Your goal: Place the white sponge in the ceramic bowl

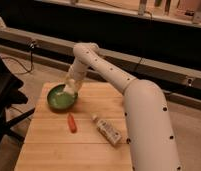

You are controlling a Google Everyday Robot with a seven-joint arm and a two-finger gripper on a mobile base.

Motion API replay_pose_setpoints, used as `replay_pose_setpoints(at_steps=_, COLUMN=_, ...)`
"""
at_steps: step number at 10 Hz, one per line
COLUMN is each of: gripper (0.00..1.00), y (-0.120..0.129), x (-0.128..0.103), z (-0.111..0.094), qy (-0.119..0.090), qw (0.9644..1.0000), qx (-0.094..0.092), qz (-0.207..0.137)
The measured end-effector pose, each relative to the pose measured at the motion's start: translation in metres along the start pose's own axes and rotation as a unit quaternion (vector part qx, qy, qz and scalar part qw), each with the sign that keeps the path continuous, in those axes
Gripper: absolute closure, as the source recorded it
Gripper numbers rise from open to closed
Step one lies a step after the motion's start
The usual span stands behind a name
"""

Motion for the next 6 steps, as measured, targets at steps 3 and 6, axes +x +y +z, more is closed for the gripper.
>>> replay_pose_setpoints(at_steps=3, gripper=0.16, y=-0.0003, x=0.0002, z=0.0005, qy=-0.002, qw=1.0, qx=-0.001, qz=-0.003)
replay_pose_setpoints(at_steps=6, gripper=0.16, y=-0.0029, x=-0.0005, z=0.0016, qy=-0.006, qw=1.0, qx=-0.001, qz=-0.005)
